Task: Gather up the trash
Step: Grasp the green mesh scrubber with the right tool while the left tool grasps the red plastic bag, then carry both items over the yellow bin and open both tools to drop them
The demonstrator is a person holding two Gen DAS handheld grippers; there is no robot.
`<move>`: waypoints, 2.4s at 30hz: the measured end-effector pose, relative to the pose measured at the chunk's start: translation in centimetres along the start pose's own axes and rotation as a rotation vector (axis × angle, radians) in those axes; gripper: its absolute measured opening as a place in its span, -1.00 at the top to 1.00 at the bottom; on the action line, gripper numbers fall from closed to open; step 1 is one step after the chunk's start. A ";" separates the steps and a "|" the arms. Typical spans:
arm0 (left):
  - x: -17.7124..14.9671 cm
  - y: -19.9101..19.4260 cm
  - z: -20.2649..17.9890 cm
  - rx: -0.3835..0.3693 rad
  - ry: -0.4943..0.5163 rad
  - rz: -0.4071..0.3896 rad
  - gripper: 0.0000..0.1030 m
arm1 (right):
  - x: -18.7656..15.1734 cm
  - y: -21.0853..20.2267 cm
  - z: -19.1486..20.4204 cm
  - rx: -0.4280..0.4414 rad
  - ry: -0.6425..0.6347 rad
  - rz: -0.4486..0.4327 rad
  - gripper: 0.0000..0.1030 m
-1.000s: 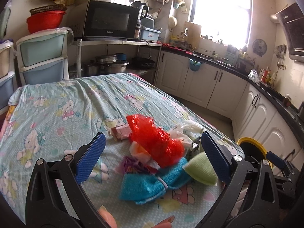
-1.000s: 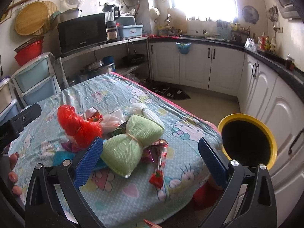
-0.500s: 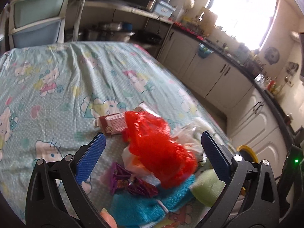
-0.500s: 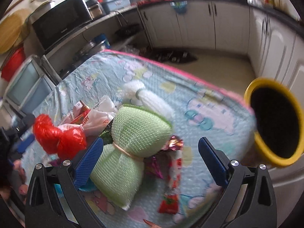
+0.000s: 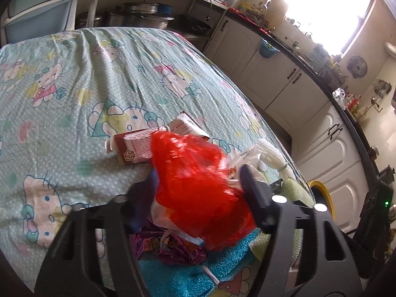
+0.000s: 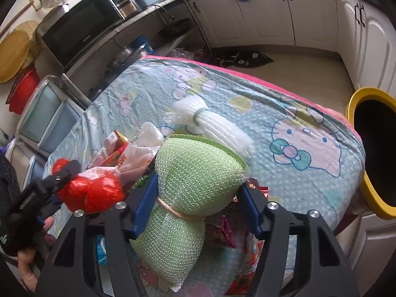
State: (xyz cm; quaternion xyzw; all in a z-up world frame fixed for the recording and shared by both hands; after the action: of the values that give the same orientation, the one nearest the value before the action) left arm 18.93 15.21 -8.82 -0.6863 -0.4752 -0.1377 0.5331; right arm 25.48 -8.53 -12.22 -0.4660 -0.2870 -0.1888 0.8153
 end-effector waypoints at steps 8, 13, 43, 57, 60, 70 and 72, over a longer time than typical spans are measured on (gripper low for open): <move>0.3 -1.9 -0.7 0.002 0.061 -0.051 0.71 | 0.9 -2.5 2.5 0.002 -0.121 -0.091 0.05; 1.4 -4.1 -1.8 0.001 0.106 -0.113 0.77 | 1.5 -4.1 3.7 0.030 -0.166 -0.134 0.38; 2.5 -6.9 -17.5 -0.185 0.346 -0.245 0.80 | 7.8 -15.4 -2.8 -0.022 -0.170 -0.395 0.40; -1.8 -2.3 -28.7 -0.346 0.441 -0.166 0.80 | 9.3 -18.8 -13.8 -0.256 -0.106 -0.468 0.40; -3.0 -1.0 -31.0 -0.372 0.457 -0.139 0.80 | 9.1 -19.0 -16.1 -0.299 -0.089 -0.469 0.40; -7.1 3.2 -36.2 -0.413 0.528 -0.059 0.79 | 7.6 -18.7 -22.8 -0.442 -0.054 -0.450 0.40; -7.9 4.0 -37.1 -0.418 0.542 -0.046 0.79 | 7.2 -18.4 -24.2 -0.474 -0.050 -0.438 0.40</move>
State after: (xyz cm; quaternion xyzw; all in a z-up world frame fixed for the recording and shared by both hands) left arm 29.85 -20.71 -2.07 -0.7082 -0.2934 -0.4214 0.4846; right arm 27.46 -38.88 -5.31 -0.5747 -0.3486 -0.4098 0.6167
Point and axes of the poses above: each gripper's, at about its wrist camera, not at the fingertips, and y roughly the way its jaws point, z to its left, x to its top, the point moved 6 cm from there along y, roughly the way its jaws point, and after that the axes turned 9 degrees about -z, right-handed, at the moved point
